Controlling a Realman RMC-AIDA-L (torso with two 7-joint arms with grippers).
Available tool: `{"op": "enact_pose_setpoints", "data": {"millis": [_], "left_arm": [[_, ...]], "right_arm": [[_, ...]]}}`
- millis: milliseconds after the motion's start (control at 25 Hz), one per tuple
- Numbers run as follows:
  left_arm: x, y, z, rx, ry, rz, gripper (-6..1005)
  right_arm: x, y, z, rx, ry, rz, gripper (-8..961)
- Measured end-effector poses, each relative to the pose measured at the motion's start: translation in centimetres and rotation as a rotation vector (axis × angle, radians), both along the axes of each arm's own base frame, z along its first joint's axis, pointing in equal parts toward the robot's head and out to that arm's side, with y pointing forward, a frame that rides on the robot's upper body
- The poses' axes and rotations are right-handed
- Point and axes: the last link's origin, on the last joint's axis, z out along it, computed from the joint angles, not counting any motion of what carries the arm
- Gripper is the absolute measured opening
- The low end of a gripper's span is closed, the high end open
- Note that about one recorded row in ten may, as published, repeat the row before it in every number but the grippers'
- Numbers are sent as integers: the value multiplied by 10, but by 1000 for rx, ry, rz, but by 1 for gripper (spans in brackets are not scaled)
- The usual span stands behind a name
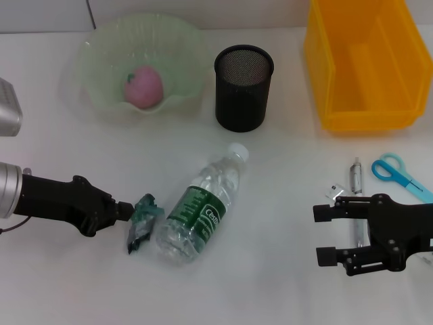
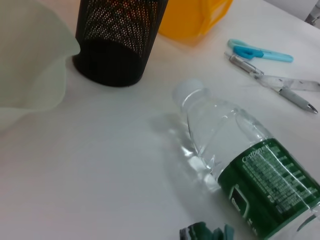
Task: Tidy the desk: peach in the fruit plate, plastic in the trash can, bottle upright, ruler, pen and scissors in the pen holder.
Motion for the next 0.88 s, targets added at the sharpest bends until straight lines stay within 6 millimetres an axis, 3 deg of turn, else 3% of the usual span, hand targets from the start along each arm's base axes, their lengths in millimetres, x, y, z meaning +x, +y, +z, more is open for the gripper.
{"op": "enact_pose_setpoints", "data": {"millis": [200, 640, 880], "left_arm": [[-3, 0, -3, 4, 23, -8, 1], [-1, 2, 9, 54, 4, -29, 21], [12, 7, 21, 85, -69, -64, 33]], "right_arm": [[0, -2, -2, -6, 0, -2, 790], [1, -6, -6, -20, 18, -21, 789], [0, -6, -8, -17, 32, -20, 789]]}}
